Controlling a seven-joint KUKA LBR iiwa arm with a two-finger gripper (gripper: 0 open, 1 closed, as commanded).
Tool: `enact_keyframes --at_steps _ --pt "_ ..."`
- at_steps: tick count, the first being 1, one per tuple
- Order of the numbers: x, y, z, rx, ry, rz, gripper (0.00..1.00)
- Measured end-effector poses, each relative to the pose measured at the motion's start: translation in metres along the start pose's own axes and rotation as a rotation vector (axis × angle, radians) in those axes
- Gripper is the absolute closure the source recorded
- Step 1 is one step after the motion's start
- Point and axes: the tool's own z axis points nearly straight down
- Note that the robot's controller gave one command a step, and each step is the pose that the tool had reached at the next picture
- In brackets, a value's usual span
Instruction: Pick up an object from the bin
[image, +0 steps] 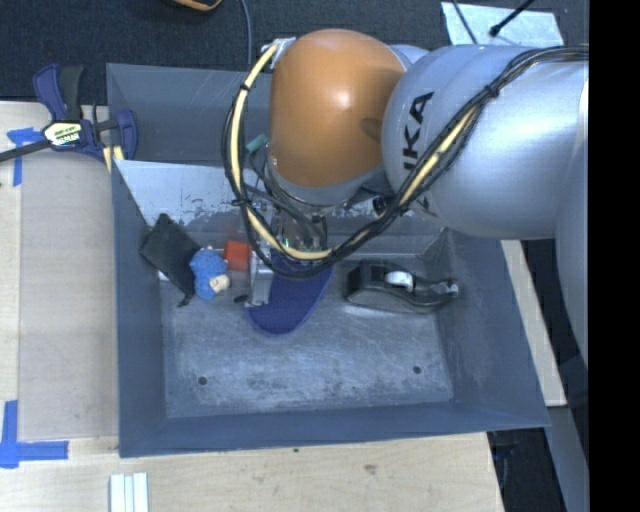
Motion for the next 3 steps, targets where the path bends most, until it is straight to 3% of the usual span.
enact_keyframes --at_steps 1,2,3 --pt "-0.008 -0.018 0.089 0.002 0.001 0.047 0.0" --pt "-0.038 0.014 0.169 -0.005 -0.016 0.223 0.0" --pt "-0.041 0.014 0.163 -0.008 -0.024 0.225 1.0"
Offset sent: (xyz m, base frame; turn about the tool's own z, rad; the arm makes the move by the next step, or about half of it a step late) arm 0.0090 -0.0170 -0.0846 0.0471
